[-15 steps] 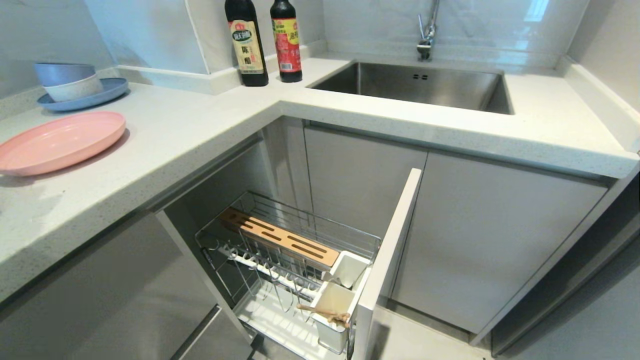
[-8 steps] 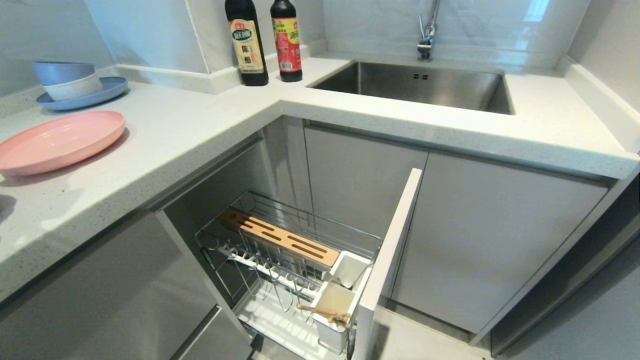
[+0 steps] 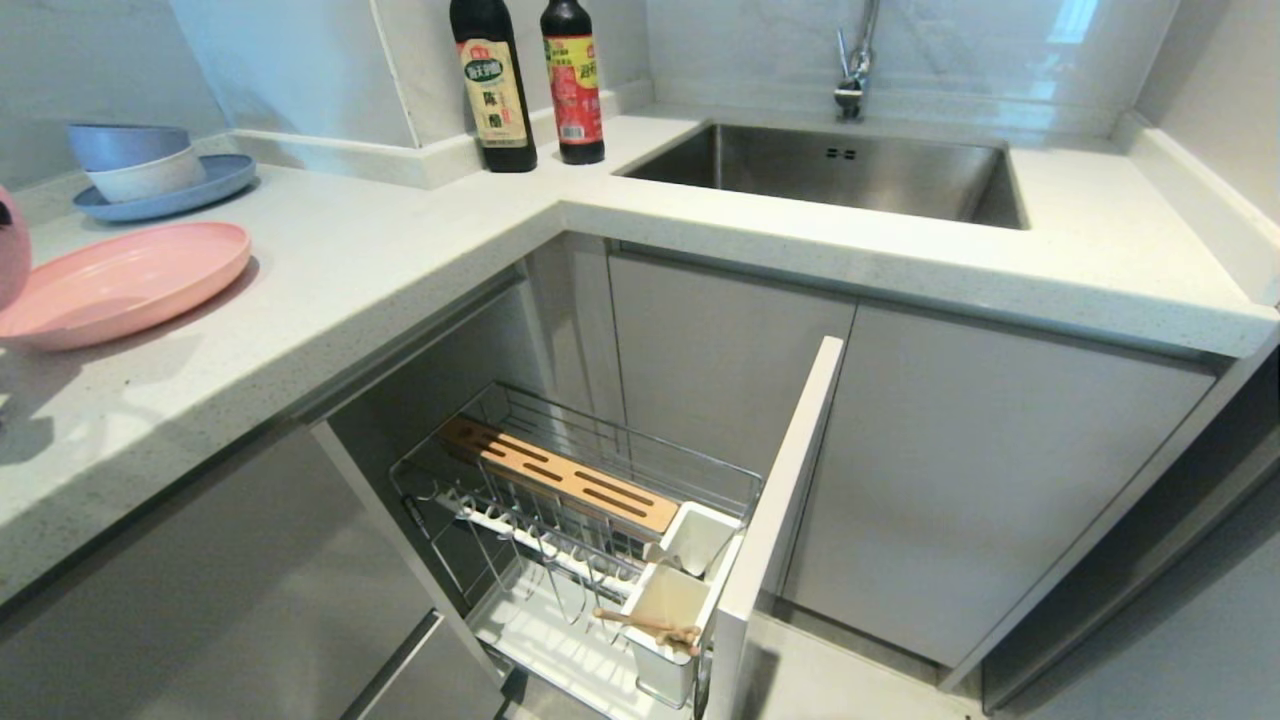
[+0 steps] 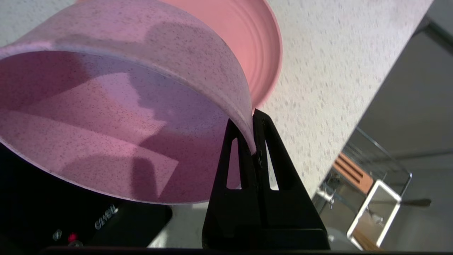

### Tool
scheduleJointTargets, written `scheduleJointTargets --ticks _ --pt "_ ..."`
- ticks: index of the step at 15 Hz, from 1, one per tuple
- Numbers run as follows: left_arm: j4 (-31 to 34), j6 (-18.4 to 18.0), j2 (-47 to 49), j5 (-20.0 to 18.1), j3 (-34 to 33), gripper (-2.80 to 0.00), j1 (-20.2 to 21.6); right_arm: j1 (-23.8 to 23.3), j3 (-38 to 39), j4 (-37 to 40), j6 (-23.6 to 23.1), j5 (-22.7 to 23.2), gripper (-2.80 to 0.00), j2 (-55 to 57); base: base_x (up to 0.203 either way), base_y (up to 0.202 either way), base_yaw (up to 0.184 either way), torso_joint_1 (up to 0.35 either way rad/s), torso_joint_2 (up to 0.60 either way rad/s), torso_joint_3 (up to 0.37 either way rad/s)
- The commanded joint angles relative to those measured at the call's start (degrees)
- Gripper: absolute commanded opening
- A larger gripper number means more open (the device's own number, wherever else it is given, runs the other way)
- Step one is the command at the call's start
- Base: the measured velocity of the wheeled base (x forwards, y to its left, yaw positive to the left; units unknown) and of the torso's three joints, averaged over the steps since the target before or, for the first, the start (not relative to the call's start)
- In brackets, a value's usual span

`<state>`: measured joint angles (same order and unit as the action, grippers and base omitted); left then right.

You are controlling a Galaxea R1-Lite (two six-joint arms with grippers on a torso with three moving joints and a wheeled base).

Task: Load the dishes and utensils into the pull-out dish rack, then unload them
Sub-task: Take the bowl out of the cupboard

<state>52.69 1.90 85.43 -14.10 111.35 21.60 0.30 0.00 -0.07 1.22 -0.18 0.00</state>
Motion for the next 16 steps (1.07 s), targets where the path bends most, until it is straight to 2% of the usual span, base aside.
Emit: scheduleJointTargets --ticks 1,16 --pt "0.05 0.21 1.61 -0.05 0.01 -2.80 0.02 0.05 0.09 -0.01 0.01 0.01 -2.80 0.00 0.000 0.000 0.000 0.000 0.00 0.000" --pt "-2.29 3.73 3.69 -0.14 0.01 -2.80 0.11 0.05 0.09 -0.01 0.01 0.01 -2.80 0.00 0.000 0.000 0.000 0.000 0.00 0.000"
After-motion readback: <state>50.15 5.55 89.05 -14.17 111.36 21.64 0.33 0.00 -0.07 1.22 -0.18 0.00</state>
